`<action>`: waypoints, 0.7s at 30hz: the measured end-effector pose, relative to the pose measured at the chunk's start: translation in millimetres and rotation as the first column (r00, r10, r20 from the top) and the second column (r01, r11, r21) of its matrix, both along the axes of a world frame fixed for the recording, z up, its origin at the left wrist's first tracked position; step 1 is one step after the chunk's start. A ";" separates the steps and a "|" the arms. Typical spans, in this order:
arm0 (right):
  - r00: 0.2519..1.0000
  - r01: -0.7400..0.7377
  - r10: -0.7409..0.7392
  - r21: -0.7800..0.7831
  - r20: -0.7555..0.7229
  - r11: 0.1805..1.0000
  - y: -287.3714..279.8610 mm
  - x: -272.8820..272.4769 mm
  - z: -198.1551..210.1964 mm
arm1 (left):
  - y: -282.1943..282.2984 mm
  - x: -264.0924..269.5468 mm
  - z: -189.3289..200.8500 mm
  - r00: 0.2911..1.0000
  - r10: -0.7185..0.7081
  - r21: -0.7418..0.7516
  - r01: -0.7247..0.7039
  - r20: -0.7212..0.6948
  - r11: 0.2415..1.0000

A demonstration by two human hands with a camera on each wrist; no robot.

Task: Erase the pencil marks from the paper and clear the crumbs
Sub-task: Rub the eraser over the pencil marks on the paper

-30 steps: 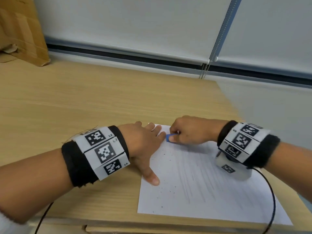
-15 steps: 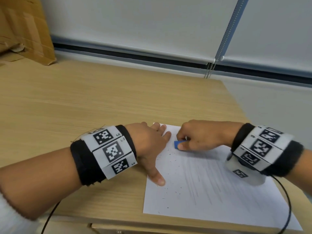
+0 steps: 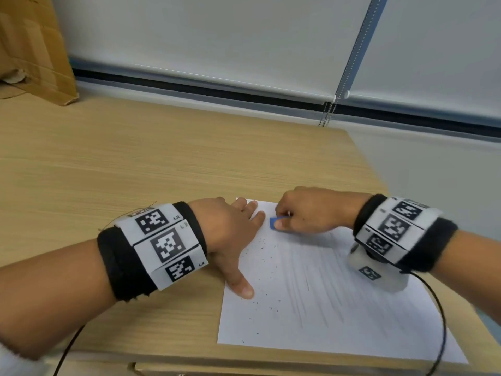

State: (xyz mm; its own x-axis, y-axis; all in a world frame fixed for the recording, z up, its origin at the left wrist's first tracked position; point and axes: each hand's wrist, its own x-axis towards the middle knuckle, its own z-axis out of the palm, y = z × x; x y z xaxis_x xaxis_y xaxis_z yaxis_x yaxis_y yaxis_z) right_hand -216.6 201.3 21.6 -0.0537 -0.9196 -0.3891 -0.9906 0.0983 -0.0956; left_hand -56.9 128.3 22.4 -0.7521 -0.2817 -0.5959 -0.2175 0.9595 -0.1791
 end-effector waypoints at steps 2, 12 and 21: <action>0.999 0.035 -0.036 -0.073 -0.019 0.997 -5.9 -6.4 0.6 | 0.2 -0.6 0.7 1.000 0.008 -0.003 -0.008 0.009 1.000; 1.000 0.010 -0.011 -0.040 -0.029 0.999 -8.4 -4.0 2.9 | -1.1 0.0 -1.1 1.000 0.006 0.012 -0.006 -0.006 1.000; 1.000 -0.010 0.011 0.059 -0.004 0.998 -5.4 -1.8 2.8 | 1.0 -0.6 0.5 1.000 0.009 0.006 -0.009 -0.001 1.000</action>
State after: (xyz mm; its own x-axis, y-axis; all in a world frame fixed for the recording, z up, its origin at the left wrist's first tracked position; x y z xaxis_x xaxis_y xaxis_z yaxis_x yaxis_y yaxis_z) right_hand -218.4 195.9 24.4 -0.0461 -0.8956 -0.4424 -0.9919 0.0933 -0.0856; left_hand -57.5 129.3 22.9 -0.7502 -0.2853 -0.5965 -0.2265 0.9584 -0.1734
